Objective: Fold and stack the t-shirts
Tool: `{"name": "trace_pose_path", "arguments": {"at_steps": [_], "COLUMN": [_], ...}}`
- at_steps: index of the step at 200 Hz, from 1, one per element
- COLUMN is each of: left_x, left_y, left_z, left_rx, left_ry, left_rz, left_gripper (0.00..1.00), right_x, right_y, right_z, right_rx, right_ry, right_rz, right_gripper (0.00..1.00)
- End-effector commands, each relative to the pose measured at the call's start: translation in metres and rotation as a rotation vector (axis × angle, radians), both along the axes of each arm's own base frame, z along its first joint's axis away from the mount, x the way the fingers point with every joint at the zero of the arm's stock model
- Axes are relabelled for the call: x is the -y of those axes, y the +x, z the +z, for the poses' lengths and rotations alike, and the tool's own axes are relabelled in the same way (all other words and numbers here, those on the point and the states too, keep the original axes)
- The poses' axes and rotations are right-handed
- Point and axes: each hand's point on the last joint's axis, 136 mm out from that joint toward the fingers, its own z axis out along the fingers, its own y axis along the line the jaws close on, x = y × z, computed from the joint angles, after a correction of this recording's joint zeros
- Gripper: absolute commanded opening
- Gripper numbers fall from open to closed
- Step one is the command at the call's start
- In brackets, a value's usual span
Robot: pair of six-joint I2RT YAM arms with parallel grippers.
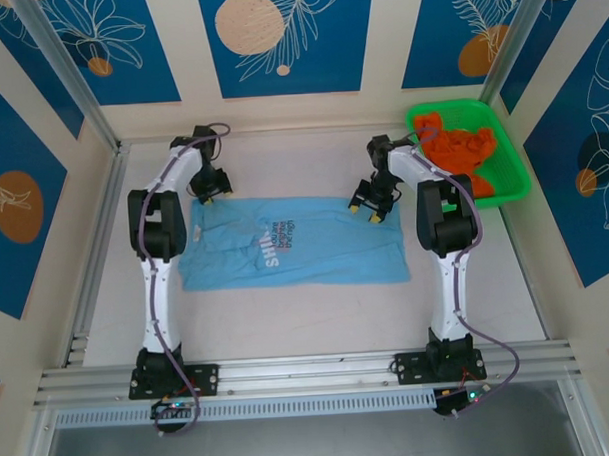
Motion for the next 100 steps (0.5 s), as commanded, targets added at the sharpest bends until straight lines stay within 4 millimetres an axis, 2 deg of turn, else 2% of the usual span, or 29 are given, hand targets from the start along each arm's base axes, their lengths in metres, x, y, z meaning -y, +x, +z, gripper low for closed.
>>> {"name": "trace_pose_path", "arguments": {"at_steps": [1,27,61,84,100], "left_x": [-0.003,0.011,0.032,0.047,0.051], "left_y": [0.013,0.057,0.119,0.149,0.157], "left_z": [-0.028,-0.023,0.008,0.044,0.084], "left_rx": [-0.03,0.09,0.337,0.492,0.587], "left_ry": [0.043,0.014,-0.125,-0.223,-0.228], "left_rz": [0.037,0.062,0.129,0.129,0.119], "left_gripper": [0.46,0.45,0.44,0.46,0.59], "right_x": [-0.004,-0.007,-0.021,-0.04,-0.053], "right_y": [-0.034,-0.064,-0.102,-0.125,-0.139], "right_z": [-0.014,-0.015,-0.01,-0.006,-0.002], "right_rx": [-0.126,-0.195,-0.243,-0.257,-0.249], "right_ry": [0.003,0.003,0.023,0.061,0.085], "right_rz": [-0.011,-0.034,-0.02,0.009,0.04], "right_gripper": [0.54,0.53,0.54,0.55,0.56]}}
